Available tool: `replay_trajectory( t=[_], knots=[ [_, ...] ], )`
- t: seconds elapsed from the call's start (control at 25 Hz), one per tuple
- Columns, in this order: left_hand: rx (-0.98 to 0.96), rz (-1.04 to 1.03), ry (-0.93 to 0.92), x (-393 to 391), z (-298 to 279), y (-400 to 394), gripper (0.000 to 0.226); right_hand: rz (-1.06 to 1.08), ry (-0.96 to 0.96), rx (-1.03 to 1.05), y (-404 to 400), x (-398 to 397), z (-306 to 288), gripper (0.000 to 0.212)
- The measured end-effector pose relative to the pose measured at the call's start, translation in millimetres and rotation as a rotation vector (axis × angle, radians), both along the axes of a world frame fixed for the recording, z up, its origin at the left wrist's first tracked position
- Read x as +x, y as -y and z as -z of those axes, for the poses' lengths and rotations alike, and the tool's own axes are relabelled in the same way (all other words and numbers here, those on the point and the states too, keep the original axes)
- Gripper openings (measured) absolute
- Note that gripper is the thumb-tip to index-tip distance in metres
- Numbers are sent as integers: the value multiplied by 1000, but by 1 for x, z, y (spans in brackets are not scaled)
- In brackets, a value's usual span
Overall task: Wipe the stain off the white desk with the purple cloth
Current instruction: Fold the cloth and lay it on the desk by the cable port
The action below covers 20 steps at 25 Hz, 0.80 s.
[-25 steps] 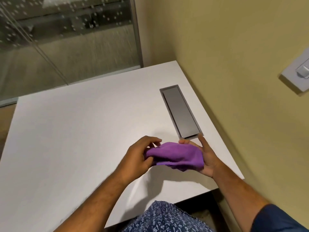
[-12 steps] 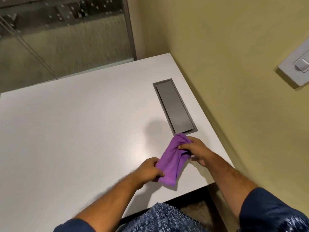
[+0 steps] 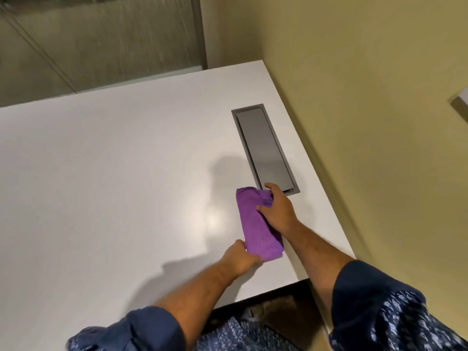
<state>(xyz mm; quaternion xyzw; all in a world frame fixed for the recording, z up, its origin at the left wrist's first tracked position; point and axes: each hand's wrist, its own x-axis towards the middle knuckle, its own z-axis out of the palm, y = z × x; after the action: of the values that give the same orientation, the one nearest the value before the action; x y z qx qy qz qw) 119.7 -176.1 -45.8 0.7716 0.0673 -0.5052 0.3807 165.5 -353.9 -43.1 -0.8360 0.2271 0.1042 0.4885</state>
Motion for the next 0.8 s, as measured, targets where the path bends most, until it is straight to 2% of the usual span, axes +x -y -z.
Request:
replay_trajectory(
  t=[0.08, 0.16, 0.32, 0.44, 0.56, 0.68, 0.8],
  knots=[
    [138, 182, 221, 4, -1, -11, 57, -72, 39, -219, 2, -7, 3, 70],
    [125, 240, 385, 3, 0, -16, 53, -152, 84, -387, -2, -23, 6, 65],
    [-57, 267, 407, 1, 3, -3, 61, -385, 89, -530, -16, -54, 17, 60],
    [-23, 326, 429, -12, 8, 6, 72, -557, -54, -530, -15, -52, 26, 78],
    [27, 371, 399, -23, 10, 6, 63, -617, -207, -520, -9, -45, 32, 109],
    [55, 455, 447, -18, 8, 0, 51, -631, -214, -528, -6, -45, 37, 137],
    [64, 369, 498, -1, 5, -10, 47, -583, -186, -438, -8, -41, 36, 137]
  ],
)
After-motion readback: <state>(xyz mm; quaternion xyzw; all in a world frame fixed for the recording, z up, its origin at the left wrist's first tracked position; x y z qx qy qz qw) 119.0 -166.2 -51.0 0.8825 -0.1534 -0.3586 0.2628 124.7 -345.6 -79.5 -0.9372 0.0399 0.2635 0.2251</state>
